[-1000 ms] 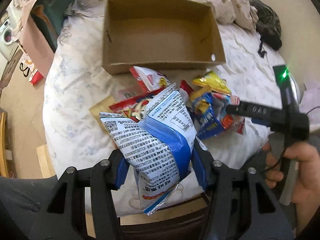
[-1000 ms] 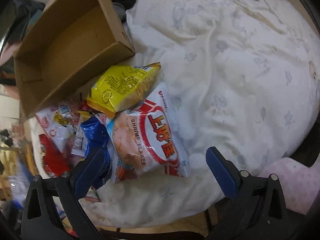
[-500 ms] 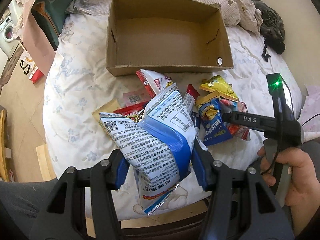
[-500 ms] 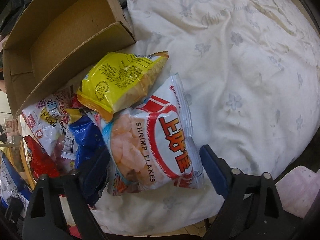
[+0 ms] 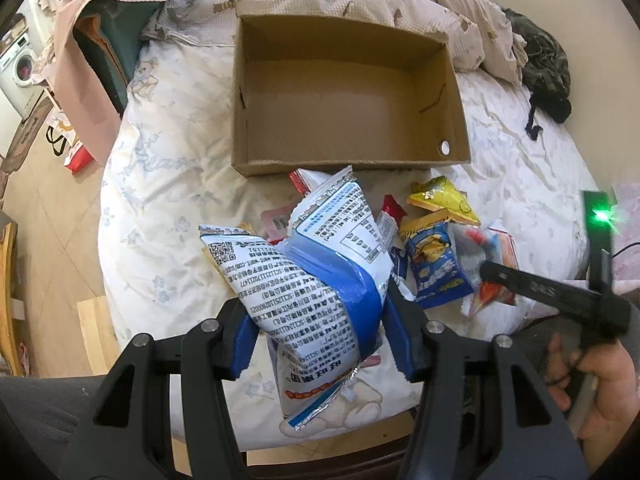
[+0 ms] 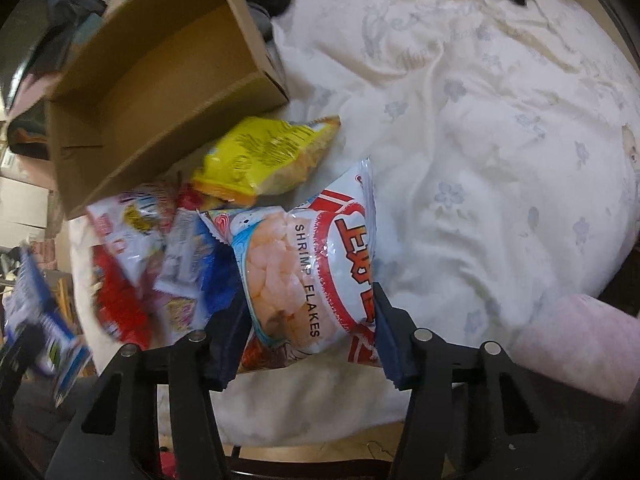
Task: Organize snacks
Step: 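Carry both bags over the box and open both tools to drop them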
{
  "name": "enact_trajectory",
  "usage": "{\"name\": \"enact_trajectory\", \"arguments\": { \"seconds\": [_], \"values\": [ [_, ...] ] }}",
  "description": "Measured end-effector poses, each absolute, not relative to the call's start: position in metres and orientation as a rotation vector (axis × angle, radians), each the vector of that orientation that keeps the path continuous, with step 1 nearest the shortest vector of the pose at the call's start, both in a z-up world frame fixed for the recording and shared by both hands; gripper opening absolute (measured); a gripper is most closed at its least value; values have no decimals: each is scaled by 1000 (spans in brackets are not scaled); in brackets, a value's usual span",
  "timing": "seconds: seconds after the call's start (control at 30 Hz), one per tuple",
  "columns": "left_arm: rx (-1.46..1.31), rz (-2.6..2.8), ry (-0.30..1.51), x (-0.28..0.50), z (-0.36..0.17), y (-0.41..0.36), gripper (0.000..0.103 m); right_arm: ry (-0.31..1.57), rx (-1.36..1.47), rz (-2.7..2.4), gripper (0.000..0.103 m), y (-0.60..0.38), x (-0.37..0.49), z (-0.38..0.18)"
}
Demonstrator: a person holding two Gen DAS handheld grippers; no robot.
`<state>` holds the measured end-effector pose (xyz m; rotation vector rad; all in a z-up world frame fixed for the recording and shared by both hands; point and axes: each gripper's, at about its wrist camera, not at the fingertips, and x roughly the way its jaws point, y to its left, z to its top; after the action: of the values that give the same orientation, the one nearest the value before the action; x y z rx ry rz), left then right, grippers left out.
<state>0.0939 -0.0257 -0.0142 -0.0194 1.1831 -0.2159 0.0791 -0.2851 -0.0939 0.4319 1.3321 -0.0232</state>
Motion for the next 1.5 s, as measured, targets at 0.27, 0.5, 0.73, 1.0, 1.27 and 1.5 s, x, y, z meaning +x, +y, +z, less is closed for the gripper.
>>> {"name": "enact_trajectory", "arguments": {
  "seconds": [0.27, 0.5, 0.73, 1.0, 1.27, 1.5],
  "values": [
    [-15, -205, 1142, 100, 0, -16, 51, 1216, 446, 68, 50, -280, 61, -40],
    [-13, -196, 1114, 120, 15, -13, 51, 1117, 455, 166, 50, -265, 86, -8],
    [15, -178, 1066, 166, 28, -18, 51, 1071, 395, 210, 50, -250, 137, 6],
    [86, -145, 1008, 221, 17, -38, 51, 1038, 361, 211, 50, -246, 201, -10],
    [104, -164, 986, 253, -19, -58, 52, 1016, 392, 217, 50, -251, 233, -31],
    [145, -133, 952, 253, -39, -61, 52, 1023, 363, 209, 50, -242, 235, -41]
  ]
}}
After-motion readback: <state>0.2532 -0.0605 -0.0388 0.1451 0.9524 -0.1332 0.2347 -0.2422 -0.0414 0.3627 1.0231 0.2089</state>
